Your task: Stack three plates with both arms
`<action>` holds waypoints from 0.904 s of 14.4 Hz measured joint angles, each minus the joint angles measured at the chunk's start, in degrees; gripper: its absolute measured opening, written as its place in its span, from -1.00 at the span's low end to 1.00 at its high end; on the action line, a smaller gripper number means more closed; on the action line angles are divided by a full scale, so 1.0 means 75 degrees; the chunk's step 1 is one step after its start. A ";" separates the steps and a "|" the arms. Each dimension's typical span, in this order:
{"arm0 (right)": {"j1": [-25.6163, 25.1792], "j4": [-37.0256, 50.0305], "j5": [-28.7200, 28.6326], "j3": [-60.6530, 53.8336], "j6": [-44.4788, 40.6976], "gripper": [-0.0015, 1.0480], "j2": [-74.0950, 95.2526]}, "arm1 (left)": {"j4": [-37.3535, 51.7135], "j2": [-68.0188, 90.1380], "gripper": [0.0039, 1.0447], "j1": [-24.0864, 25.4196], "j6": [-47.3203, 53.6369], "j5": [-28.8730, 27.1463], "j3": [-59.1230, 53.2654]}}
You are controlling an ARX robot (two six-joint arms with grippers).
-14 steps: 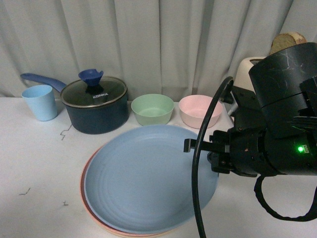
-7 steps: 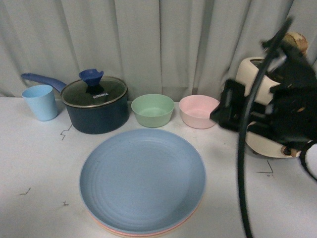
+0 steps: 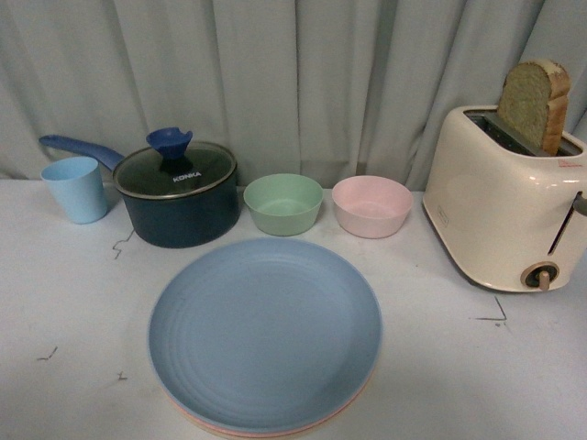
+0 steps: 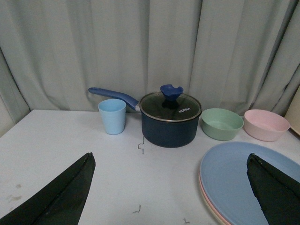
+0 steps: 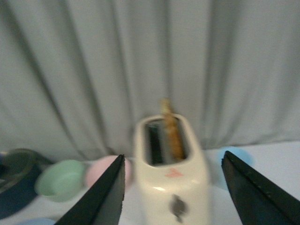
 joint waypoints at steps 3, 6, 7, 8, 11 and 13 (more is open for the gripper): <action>-0.0236 -0.0533 0.0262 -0.1996 -0.1081 -0.42 -0.2419 | 0.0003 0.0000 0.88 0.0000 0.0000 0.0003 0.0000; -0.0245 -0.0297 0.0271 -0.3771 -0.1236 -0.96 -0.4243 | 0.0000 0.0000 0.88 0.0000 0.0000 0.0000 0.0000; -0.0245 -0.1163 0.0283 -0.3937 -0.1241 -0.96 -0.4756 | 0.0000 0.0000 0.88 0.0000 0.0000 0.0000 0.0000; -0.0245 -0.1227 0.0274 -0.3937 -0.1244 -0.96 -0.5234 | 0.0000 0.0000 0.88 0.0000 0.0000 0.0000 0.0000; -0.0245 -0.2025 0.0277 -0.3937 -0.1244 -0.96 -0.6041 | 0.0000 0.0000 0.88 0.0000 0.0000 0.0003 0.0000; -0.0245 -0.2398 0.0274 -0.3937 -0.1244 -0.96 -0.6493 | 0.0000 0.0000 0.88 0.0000 0.0000 0.0000 0.0000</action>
